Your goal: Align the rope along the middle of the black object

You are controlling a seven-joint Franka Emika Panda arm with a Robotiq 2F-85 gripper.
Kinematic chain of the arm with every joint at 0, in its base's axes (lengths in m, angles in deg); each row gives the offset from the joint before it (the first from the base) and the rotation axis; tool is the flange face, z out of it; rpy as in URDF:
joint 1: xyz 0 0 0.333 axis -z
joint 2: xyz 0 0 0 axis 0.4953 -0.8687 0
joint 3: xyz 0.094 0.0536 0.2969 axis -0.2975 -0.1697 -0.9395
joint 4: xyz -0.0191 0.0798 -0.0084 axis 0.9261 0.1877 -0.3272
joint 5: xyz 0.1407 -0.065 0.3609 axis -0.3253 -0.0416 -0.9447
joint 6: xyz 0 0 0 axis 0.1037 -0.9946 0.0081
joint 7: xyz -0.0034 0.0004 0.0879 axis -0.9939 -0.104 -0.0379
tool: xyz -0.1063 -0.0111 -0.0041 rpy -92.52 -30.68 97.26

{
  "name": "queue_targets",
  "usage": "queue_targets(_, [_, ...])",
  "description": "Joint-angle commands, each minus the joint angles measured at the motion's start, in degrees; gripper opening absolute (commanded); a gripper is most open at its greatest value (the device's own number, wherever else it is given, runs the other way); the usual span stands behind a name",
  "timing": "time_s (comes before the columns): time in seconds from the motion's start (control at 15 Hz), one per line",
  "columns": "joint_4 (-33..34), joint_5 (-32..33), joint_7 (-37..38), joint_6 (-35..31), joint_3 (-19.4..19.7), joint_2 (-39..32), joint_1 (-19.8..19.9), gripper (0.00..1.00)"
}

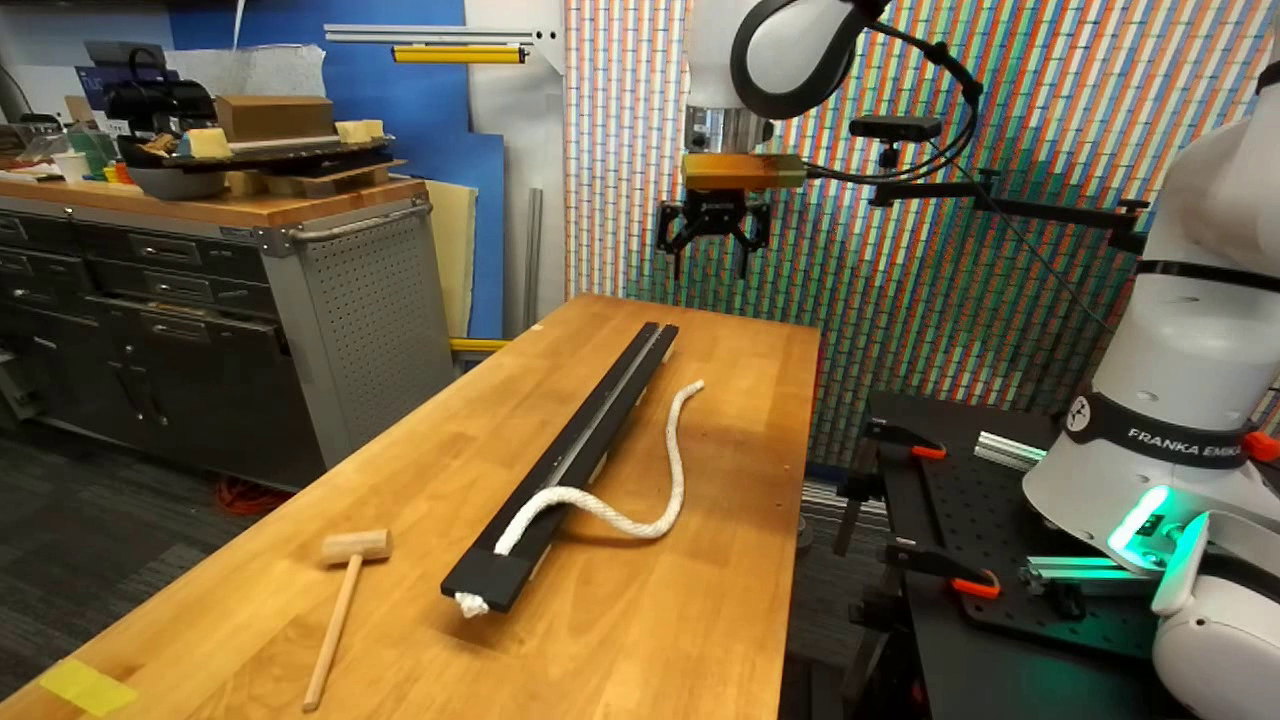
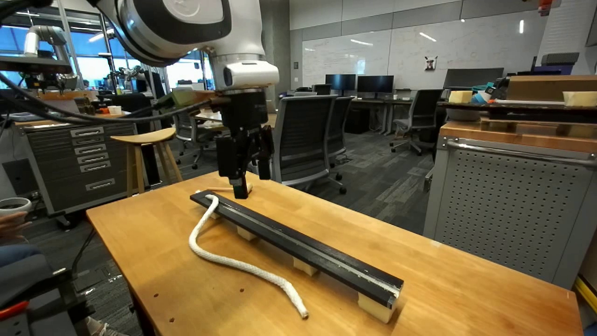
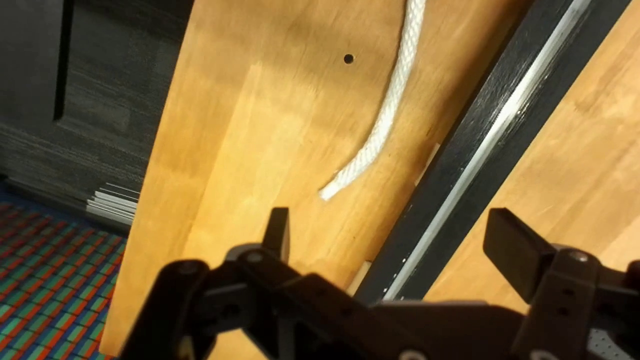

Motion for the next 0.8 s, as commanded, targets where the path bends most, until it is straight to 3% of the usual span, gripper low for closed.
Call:
queue_targets(0.0, [1.1,-0.3,6.3,-3.3,2.3,-4.3,-0.6,1.00])
queue_targets(0.33, [3.9,-3.9,8.4,-5.4,4.1,-11.2,-1.5,1.00])
queue_targets(0.73, [7.3,-13.2,5.9,-6.9,4.7,-18.1,-1.2,1.00])
